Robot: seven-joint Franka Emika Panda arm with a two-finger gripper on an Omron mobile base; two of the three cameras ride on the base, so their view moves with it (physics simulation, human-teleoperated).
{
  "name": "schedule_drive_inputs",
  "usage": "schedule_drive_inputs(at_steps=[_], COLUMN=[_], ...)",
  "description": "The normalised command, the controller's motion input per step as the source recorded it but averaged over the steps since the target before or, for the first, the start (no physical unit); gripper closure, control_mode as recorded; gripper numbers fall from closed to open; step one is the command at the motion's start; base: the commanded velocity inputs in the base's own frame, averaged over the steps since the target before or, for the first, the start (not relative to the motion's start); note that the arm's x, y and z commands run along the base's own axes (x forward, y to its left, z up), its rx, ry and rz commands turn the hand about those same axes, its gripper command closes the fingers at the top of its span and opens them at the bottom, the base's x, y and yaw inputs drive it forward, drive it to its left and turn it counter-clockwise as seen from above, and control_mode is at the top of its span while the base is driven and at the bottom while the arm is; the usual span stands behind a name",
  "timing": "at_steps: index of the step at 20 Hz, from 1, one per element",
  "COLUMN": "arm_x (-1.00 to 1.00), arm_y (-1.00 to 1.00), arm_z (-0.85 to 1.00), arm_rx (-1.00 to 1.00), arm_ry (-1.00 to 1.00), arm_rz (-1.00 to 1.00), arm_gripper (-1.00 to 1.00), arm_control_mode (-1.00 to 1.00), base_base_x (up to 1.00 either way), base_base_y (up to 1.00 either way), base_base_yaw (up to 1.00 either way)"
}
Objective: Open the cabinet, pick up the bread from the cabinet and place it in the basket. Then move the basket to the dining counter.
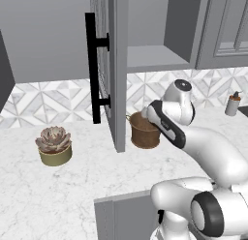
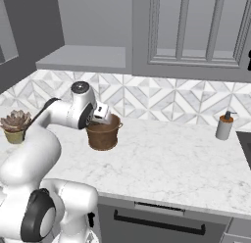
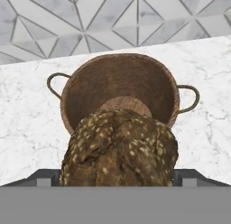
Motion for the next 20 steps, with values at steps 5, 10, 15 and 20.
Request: schedule_drive_inputs(at_steps=[5,10,15,20], arm_x=[0.31,0.3,0.34,0.33], arm_y=[0.0,0.0,0.0,0.0], arm_z=[-0.29,-0.41,-0.31,-0.12], arm_rx=[0.0,0.0,0.0,0.0], arm_ry=[0.0,0.03,0.01,0.0], arm_rz=[0.0,0.0,0.0,0.0], arm_gripper=[1.0,1.0,1.0,1.0], arm_control_mode=[-1.0,-1.0,-1.0,-1.0], base_base_x=[0.0,0.0,0.0,0.0], base_base_y=[0.0,0.0,0.0,0.0], base_base_yaw=[0.0,0.0,0.0,0.0])
